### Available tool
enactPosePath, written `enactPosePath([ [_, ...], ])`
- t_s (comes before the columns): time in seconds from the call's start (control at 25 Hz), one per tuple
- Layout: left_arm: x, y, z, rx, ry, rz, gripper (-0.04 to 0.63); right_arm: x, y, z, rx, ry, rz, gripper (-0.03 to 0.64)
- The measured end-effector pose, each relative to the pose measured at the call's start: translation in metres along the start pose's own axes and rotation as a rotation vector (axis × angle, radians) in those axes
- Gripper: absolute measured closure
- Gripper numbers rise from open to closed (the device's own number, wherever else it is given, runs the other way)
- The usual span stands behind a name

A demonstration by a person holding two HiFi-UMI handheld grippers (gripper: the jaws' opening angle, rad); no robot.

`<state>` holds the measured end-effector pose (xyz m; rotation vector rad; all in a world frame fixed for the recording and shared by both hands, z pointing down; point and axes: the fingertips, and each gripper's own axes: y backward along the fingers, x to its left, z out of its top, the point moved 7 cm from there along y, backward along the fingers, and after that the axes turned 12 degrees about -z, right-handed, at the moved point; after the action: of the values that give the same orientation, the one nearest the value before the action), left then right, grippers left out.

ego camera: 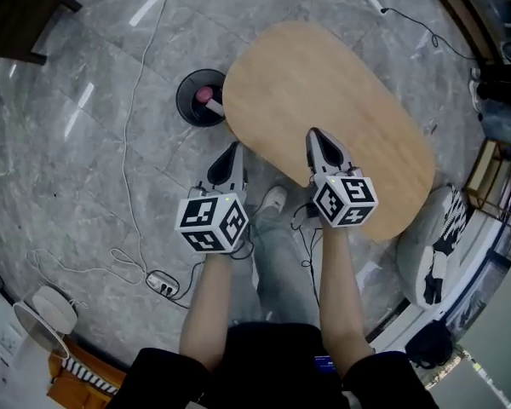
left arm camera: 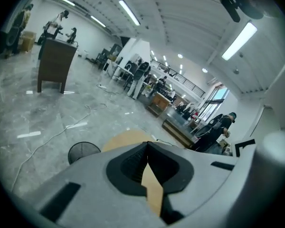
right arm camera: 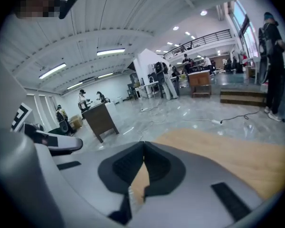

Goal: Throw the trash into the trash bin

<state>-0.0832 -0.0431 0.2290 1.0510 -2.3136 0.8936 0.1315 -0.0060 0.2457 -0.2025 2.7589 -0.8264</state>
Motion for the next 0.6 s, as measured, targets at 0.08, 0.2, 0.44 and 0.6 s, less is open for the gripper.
enactPosePath([
  [0.08,-0.028,-0.002,0.013,-0.003,-0.032,-0.026,0.589,-0.015,0.015,0.020,-0.044,-0.045,-0.042,0.606],
  [0.2,-0.064,-0.004,0.036,-0.012,-0.082,-0.070,0.589,-0.026,0.037,0.058,-0.125,-0.066,-0.070,0.606],
  [0.44,-0.131,0.007,0.075,-0.034,-0.206,-0.162,0.589,-0.021,0.092,0.126,-0.251,0.048,-0.055,0.606],
  [0.6,-0.179,0.014,0.088,-0.053,-0.273,-0.217,0.589,-0.035,0.134,0.161,-0.309,0.103,-0.070,0.606],
])
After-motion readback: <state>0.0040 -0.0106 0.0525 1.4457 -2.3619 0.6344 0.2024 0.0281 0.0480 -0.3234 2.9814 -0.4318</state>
